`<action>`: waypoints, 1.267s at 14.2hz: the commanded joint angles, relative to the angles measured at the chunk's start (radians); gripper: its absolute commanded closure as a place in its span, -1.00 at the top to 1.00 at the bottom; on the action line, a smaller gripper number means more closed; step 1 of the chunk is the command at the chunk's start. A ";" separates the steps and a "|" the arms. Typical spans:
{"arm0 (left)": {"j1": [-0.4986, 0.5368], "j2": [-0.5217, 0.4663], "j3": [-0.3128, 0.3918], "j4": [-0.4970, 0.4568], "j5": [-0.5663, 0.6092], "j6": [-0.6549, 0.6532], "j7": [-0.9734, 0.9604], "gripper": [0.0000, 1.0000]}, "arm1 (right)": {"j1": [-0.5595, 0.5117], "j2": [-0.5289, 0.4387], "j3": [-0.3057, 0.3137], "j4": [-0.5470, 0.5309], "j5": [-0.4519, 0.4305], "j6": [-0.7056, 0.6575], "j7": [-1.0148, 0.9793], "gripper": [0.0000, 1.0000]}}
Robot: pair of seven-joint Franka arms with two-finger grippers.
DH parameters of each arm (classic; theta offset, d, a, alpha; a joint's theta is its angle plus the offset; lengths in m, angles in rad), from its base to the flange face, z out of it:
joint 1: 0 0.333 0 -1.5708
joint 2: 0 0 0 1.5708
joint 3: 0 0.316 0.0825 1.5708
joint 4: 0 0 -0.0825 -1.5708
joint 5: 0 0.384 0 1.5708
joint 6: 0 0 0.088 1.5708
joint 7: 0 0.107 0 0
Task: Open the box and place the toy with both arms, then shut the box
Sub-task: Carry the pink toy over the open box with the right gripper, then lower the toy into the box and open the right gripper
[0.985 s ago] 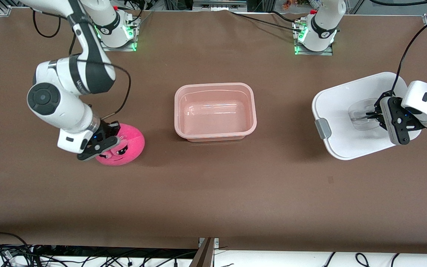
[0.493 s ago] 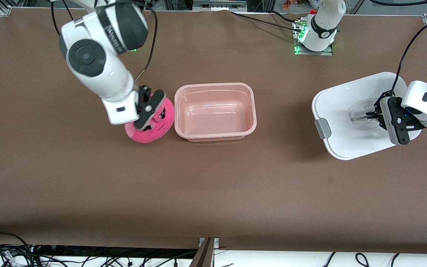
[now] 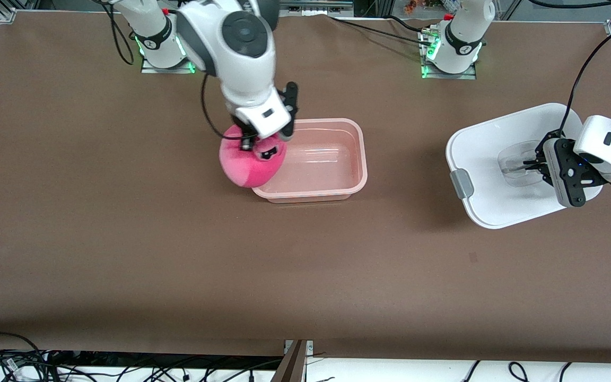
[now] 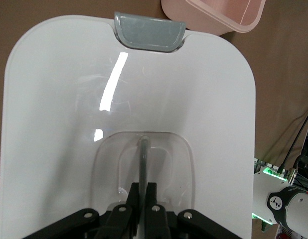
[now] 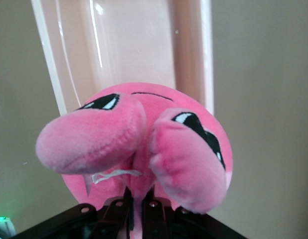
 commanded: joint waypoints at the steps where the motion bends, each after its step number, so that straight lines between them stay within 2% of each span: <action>1: 0.005 -0.003 -0.002 0.019 -0.007 -0.023 0.024 -1.00 | 0.044 0.046 -0.004 0.018 -0.029 0.050 -0.023 -1.00; 8: 0.001 -0.003 -0.002 0.019 -0.008 -0.023 0.023 -1.00 | 0.059 0.158 -0.007 0.017 -0.054 0.092 -0.011 -1.00; 11: 0.001 -0.003 -0.002 0.021 -0.008 -0.023 0.023 -1.00 | 0.059 0.228 -0.009 0.015 -0.063 0.136 0.052 -1.00; 16: 0.004 -0.003 -0.002 0.021 -0.010 -0.023 0.023 -1.00 | 0.090 0.300 -0.009 -0.003 -0.143 0.193 0.220 -1.00; 17: 0.004 -0.003 -0.002 0.021 -0.011 -0.023 0.023 -1.00 | 0.089 0.311 -0.009 -0.003 -0.147 0.214 0.221 -0.33; 18: 0.002 -0.003 -0.002 0.021 -0.010 -0.023 0.023 -1.00 | 0.084 0.320 -0.009 -0.003 -0.141 0.252 0.222 0.99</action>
